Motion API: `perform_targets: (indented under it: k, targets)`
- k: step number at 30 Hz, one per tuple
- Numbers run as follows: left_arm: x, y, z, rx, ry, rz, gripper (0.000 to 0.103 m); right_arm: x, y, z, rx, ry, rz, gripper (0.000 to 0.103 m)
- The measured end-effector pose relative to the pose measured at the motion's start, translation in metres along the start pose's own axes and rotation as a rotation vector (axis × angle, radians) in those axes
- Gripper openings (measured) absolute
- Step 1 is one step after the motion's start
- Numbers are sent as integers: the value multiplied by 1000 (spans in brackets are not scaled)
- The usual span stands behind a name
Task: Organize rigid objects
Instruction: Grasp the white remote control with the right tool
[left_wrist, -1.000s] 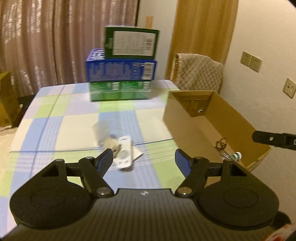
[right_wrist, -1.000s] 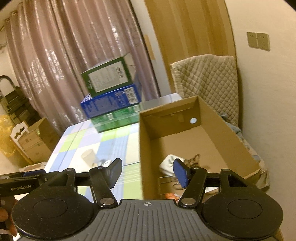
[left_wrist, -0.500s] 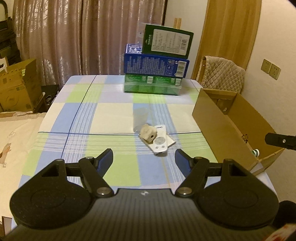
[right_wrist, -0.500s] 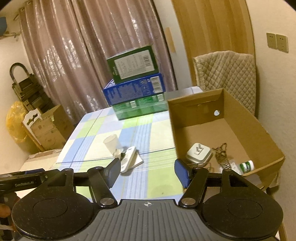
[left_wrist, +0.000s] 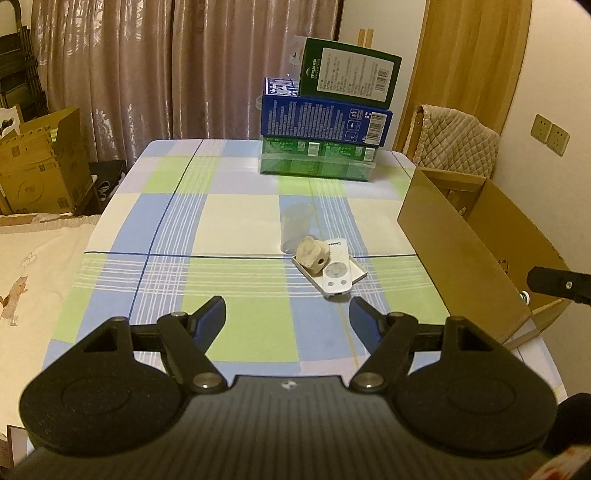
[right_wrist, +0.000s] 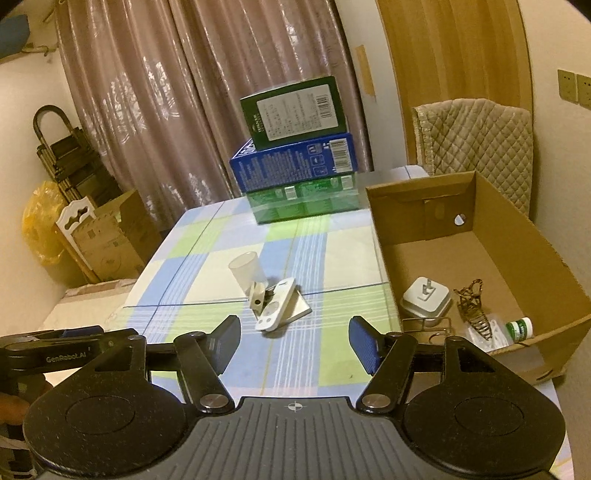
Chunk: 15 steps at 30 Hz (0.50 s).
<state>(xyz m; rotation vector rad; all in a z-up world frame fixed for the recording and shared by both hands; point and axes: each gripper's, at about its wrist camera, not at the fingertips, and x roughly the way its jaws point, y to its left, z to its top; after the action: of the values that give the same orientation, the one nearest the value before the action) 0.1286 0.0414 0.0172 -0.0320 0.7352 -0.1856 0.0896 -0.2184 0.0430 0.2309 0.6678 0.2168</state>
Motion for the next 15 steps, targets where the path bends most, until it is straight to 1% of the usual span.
perform_targets:
  k: [7, 15]
  targets:
    - [6, 3, -2, 2, 9, -1, 70, 7, 6, 0, -14, 5, 8, 62]
    - [21, 12, -1, 13, 9, 10, 70, 25, 20, -1, -46, 11, 22, 62]
